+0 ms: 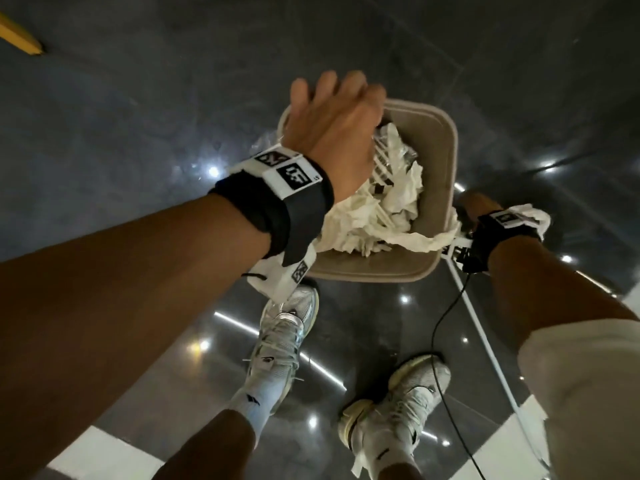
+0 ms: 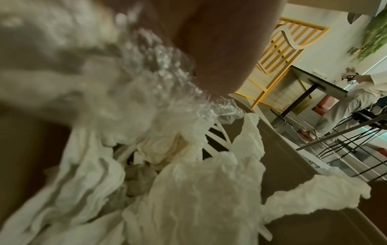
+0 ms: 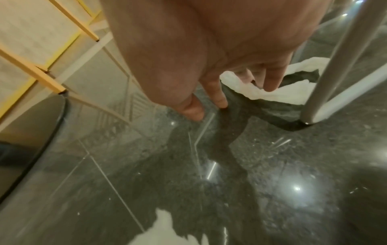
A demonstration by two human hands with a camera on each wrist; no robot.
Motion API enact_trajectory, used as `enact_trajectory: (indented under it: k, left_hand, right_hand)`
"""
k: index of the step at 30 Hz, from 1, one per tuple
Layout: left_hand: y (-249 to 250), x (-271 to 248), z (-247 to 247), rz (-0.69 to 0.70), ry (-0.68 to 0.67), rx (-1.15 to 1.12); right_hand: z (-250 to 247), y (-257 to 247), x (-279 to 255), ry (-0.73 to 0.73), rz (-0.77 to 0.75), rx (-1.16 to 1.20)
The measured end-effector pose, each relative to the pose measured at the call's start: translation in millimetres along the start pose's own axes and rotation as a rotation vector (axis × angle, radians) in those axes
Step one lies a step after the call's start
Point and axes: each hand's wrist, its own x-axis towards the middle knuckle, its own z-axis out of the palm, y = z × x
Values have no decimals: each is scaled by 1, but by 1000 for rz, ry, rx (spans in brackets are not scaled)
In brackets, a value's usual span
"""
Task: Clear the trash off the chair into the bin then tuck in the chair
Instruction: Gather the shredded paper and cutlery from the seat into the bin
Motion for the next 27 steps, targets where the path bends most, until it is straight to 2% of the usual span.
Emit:
enact_trajectory:
  k: [2,4,6,10,12,14,16,17,20,22,25,27]
  left_hand:
    - [-2,-2,3,0,38,5]
    - [-2,-5,2,16,51,-6]
    - [-2,-9,-2,18,27,-5]
    - [-1,-13,-13,11,-57,4]
    - [1,-14,-19,18,-113,-13]
    - [2,-17,-26,9,-166,-20]
    - [2,-20,-36,-19,-172,-40]
    - [3,-22,-43,-26,-164,-57]
    - [14,-25,-69,10,-155,-136]
    - [22,-26,-85,3,-198,-352]
    - [28,-27,-102,40,-257,-784]
    - [29,-28,-111,58,-291,-768]
  right_hand:
    - [6,-2,11,-17,12,79]
    - [-16,-30,-59,-4,52,151]
    - [-23,-33,-83,97,57,295]
    - [-63,-43,-147,266,360,1133]
    - [-85,-51,-182,496,345,1295]
    - [-103,-63,-224,705,189,1380]
    - [-119,-77,-271,801,17,1512]
    - [-126,-83,-296,792,-74,1574]
    - [-142,-106,-371,634,-357,1602]
    - [-147,-120,-408,502,-511,1564]
    - [-146,-131,-431,269,-596,1536]
    - [-142,-134,-428,258,-552,1513]
